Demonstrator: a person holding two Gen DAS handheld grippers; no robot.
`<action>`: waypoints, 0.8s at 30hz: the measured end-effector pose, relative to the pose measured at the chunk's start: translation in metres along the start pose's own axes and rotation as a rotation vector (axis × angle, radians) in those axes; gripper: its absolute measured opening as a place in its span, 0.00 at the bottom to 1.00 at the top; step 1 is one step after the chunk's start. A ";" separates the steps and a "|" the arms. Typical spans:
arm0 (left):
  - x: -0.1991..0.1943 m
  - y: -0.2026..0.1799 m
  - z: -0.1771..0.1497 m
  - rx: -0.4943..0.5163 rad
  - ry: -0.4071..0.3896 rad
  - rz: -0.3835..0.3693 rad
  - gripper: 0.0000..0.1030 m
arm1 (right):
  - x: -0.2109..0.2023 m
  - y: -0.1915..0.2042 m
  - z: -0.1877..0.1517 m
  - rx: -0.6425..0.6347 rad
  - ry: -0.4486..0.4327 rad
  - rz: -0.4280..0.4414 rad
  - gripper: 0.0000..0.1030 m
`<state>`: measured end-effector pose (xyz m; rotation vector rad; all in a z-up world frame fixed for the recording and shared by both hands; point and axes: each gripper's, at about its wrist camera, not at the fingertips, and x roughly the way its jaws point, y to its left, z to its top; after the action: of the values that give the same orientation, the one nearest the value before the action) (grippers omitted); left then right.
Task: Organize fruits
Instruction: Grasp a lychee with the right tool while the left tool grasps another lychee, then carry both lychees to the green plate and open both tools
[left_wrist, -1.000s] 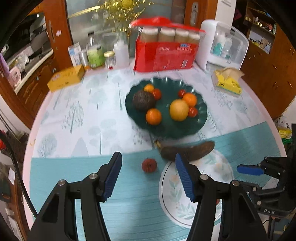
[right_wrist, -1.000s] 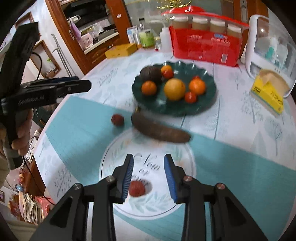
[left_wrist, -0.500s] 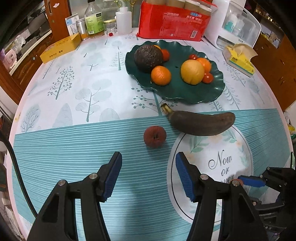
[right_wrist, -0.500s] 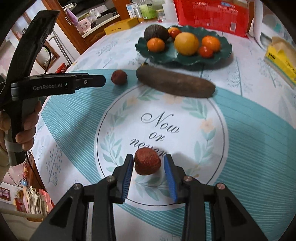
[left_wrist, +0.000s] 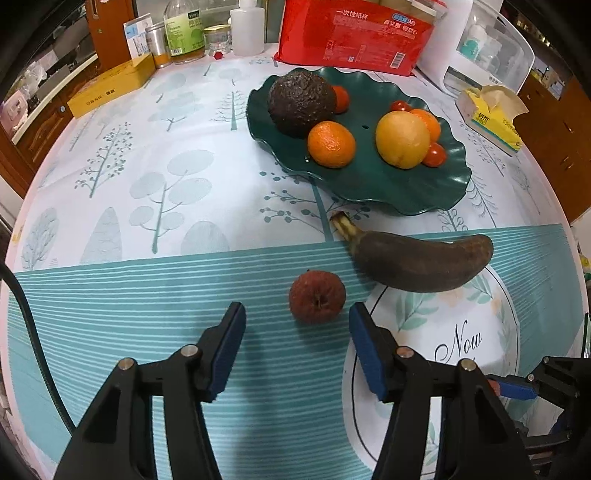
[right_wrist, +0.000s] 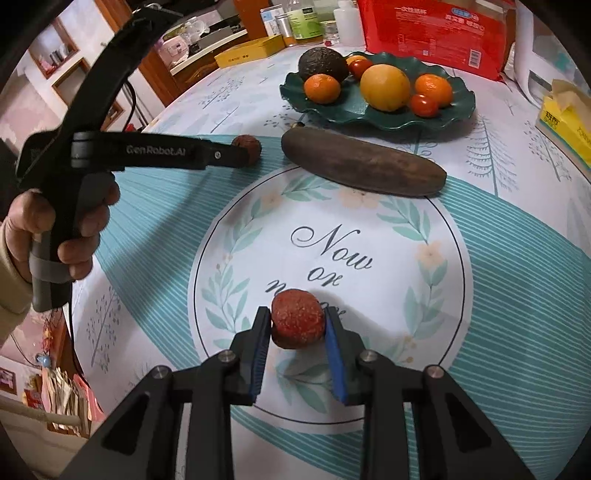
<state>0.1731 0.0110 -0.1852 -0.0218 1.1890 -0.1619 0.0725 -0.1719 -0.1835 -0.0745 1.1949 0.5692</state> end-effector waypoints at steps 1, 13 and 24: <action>0.002 -0.001 0.001 0.001 0.003 -0.005 0.51 | 0.000 -0.001 0.002 0.005 -0.003 -0.003 0.28; 0.012 -0.010 0.010 0.013 -0.004 -0.031 0.29 | 0.001 -0.010 0.008 0.043 -0.011 -0.009 0.28; -0.001 -0.023 -0.008 0.031 0.006 -0.061 0.28 | 0.000 -0.012 0.008 0.056 -0.016 -0.003 0.28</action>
<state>0.1625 -0.0107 -0.1847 -0.0304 1.1922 -0.2348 0.0843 -0.1797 -0.1832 -0.0243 1.1937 0.5329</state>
